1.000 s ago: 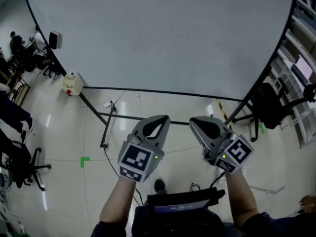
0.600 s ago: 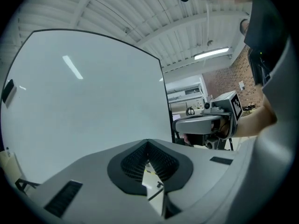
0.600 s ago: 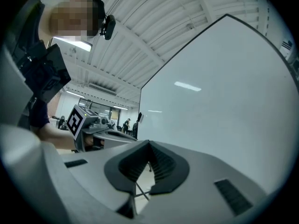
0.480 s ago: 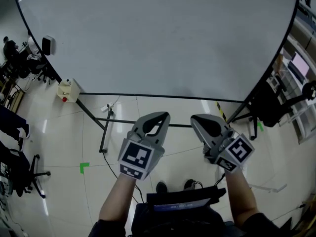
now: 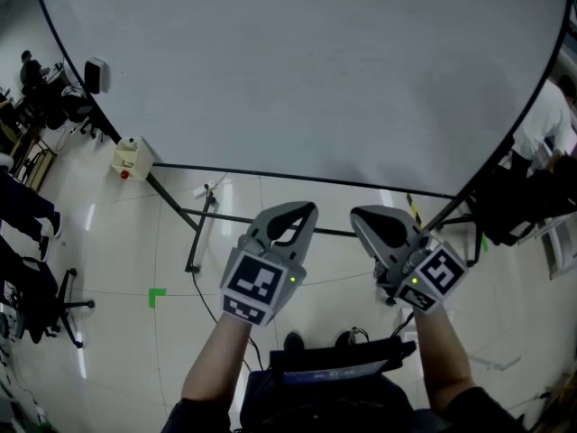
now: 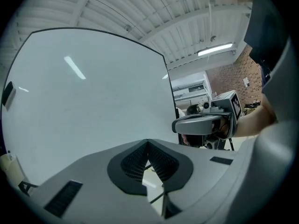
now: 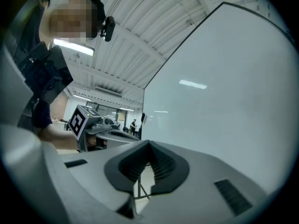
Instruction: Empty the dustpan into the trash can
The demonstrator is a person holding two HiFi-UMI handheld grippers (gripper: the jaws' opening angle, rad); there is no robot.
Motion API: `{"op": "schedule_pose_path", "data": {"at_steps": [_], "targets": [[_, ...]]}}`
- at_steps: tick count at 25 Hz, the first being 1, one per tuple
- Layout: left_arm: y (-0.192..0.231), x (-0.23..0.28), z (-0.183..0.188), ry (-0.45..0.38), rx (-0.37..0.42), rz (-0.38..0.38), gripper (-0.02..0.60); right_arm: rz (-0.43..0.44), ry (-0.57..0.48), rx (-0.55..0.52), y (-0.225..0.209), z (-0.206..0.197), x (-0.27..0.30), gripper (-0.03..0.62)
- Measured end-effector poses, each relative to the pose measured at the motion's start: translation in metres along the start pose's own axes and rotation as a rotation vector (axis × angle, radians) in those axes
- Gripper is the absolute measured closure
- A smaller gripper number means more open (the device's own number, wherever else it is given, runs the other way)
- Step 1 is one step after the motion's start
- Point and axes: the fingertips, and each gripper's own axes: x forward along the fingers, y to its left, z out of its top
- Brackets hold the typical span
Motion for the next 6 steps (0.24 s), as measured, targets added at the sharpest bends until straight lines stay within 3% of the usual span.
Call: {"op": "schedule_pose_path", "data": {"at_steps": [6], "targets": [[0.0024, 0.01, 0.0068, -0.008, 0.006, 0.023, 0.578, 0.026, 0.007, 0.006, -0.0115, -0.004, -0.0013, 0.583]]}}
